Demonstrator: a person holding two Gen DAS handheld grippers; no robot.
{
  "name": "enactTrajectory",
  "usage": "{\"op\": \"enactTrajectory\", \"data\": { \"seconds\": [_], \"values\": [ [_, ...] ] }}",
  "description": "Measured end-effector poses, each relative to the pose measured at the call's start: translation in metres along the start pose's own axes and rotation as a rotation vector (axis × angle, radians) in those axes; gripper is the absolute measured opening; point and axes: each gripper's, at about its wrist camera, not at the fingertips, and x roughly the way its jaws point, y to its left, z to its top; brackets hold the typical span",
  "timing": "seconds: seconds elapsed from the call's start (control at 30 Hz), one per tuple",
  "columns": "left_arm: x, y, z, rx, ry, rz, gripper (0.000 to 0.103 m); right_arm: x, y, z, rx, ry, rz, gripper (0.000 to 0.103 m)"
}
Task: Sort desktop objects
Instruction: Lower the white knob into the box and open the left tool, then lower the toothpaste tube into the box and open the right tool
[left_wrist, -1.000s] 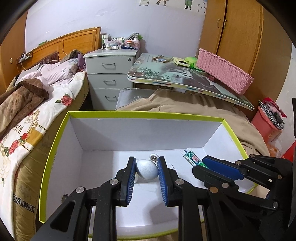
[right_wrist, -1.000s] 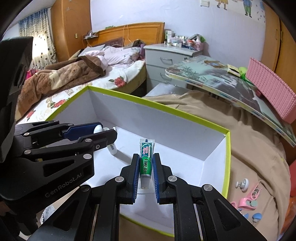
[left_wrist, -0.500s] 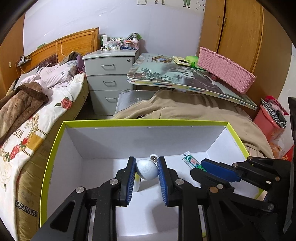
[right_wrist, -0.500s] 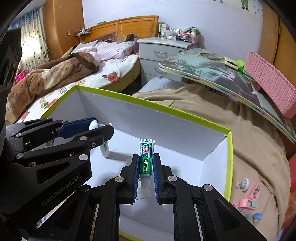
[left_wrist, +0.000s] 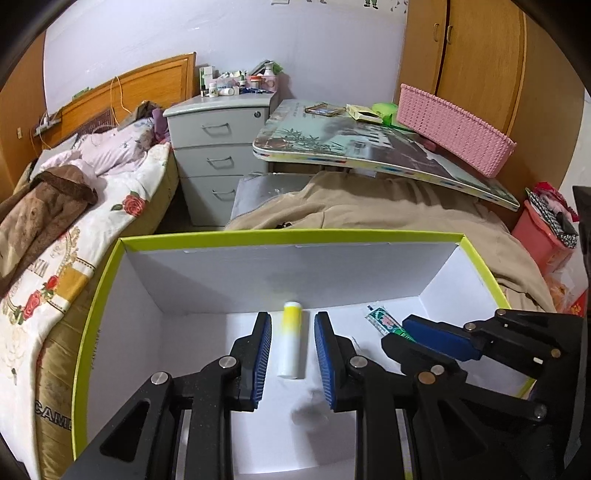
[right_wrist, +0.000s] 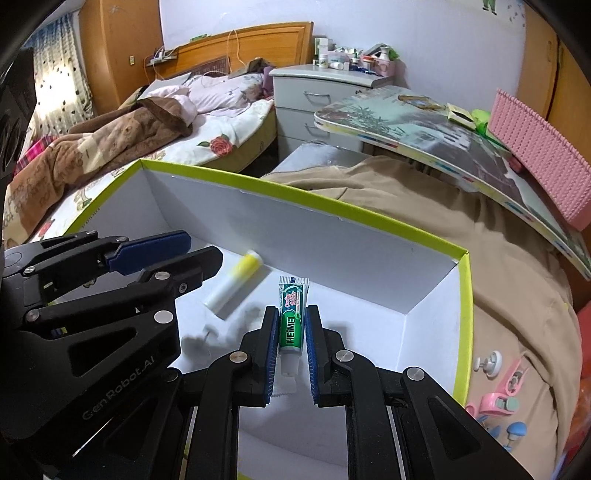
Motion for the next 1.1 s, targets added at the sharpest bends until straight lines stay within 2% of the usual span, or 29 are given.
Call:
{"op": "enactTrajectory", "data": {
  "seconds": [0.77,0.93,1.1],
  "values": [
    [-0.019,0.001,-0.008,-0.029,-0.009,0.033,0.025,-0.015,0.0,-0.004,0.018,-0.018,-0.014,0.019],
    [-0.028,0.0,-0.013,-0.032,-0.017,0.044,0.031,-0.025,0.001,-0.008,0.018,-0.035,-0.015,0.019],
    [-0.039,-0.003,-0.017,-0.032,-0.023,0.058,0.032,-0.036,0.003,-0.012,0.018,-0.053,-0.012,0.019]
  ]
}}
